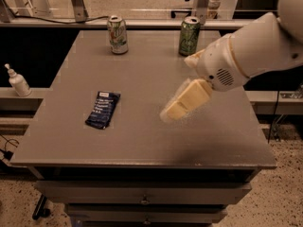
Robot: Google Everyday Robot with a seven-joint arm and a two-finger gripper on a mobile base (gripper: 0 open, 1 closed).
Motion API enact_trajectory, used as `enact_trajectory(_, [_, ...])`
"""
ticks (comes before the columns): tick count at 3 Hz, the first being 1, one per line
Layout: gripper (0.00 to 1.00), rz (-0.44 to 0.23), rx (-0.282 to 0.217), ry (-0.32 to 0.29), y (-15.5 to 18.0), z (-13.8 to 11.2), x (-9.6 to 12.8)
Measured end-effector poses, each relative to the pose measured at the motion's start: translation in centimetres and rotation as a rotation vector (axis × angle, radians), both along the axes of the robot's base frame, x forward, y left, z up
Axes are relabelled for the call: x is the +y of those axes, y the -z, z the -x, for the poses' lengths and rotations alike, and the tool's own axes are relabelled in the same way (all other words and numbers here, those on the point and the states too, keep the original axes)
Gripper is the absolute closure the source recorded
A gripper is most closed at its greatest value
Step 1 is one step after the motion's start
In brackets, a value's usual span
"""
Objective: Move rxbar blueberry near green can
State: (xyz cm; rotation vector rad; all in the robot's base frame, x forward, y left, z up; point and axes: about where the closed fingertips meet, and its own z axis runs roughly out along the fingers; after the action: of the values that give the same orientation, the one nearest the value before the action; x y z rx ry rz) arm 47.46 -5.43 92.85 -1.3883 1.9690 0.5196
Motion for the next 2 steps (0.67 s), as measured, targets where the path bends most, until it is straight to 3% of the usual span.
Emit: enact_trajectory(2, [0.00,-0.120,0.018,-0.007,5.3,-2.7,6.5])
